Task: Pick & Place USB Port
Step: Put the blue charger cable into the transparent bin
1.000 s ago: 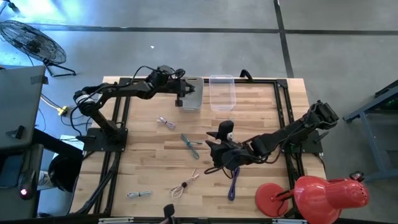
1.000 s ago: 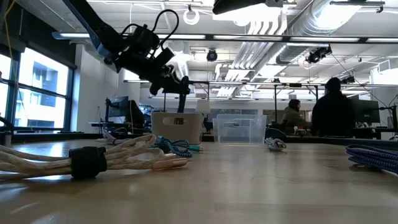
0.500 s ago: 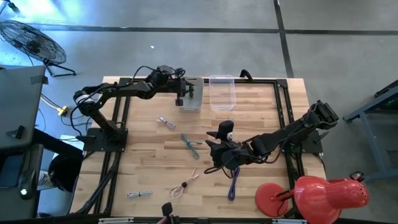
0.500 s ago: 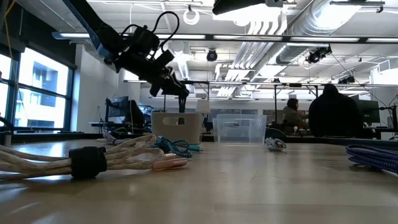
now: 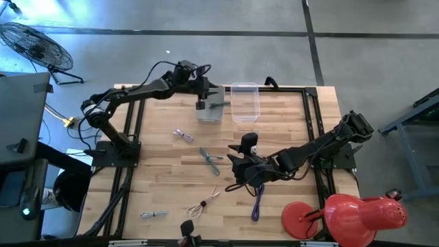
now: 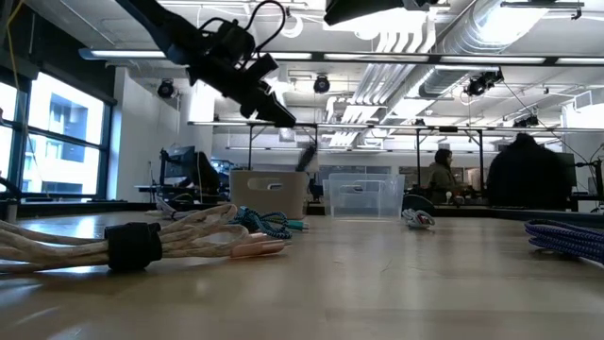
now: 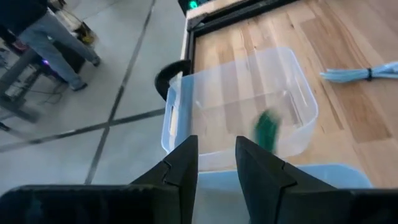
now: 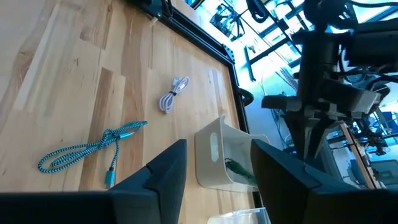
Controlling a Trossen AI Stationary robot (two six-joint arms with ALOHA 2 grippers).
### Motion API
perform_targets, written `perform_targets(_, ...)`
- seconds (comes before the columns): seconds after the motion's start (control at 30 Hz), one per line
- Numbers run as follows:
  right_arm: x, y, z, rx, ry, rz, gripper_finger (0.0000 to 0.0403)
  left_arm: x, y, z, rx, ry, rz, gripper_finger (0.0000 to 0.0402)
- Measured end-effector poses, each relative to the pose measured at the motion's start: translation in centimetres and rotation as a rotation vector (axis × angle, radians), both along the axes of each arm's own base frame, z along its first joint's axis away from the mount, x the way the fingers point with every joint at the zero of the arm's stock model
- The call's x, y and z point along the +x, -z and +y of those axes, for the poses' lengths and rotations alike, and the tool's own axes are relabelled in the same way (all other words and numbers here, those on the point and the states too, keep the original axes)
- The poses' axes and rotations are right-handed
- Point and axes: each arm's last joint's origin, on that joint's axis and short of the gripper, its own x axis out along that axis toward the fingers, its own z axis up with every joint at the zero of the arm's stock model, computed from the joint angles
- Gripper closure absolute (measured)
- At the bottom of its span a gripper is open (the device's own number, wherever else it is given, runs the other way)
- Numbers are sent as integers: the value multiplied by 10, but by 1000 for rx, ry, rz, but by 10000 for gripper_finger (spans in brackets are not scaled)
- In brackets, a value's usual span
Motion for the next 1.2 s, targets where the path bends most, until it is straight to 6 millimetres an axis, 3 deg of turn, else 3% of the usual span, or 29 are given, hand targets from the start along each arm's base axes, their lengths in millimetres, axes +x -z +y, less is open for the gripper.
perform_targets(0.33, -2, 1, -2, -37, 56, 6, 233, -3, -6, -2, -8, -13, 78, 298)
perform_targets(0.43, -7, 3, -4, -116, 132, 21, 233, -7, -22, -12, -3, 45, 23, 298)
perform_targets(0.57, -18, 4, -8, -149, 191, 48, 233, -19, -59, -42, 33, 157, -76, 299)
perform_targets(0.67, -29, 1, -12, -39, 206, 53, 235, -34, -88, -74, 69, 241, -127, 299)
perform_targets(0.83, -49, -5, -36, 367, 351, 53, 235, -62, -116, -128, 71, 393, -161, 299)
perform_targets(1.0, -56, -4, -65, 555, 559, 54, 235, -82, -126, -165, -7, 540, -162, 299)
perform_targets(1.2, -47, 4, -88, 738, 633, 131, 235, -89, -121, -190, -75, 554, -65, 299)
